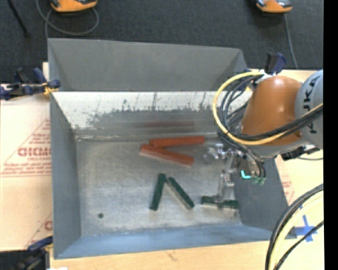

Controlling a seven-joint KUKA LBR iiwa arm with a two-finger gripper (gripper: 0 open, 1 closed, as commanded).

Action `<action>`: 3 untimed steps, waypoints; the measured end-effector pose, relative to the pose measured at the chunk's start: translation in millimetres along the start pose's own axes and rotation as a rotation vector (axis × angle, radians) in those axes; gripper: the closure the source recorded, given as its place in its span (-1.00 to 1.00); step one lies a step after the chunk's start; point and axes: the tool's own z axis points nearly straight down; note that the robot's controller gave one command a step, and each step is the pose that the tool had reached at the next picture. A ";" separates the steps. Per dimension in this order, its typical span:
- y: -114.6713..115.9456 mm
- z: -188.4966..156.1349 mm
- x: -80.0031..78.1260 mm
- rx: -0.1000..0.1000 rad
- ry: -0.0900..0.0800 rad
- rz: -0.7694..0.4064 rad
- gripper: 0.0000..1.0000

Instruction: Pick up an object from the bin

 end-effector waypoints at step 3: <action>-52.9 4.3 19.4 0.001 -0.011 0.057 -1.00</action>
Offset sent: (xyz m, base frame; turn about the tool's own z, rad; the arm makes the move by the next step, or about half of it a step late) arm -0.0373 -0.0571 -0.0410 -0.0447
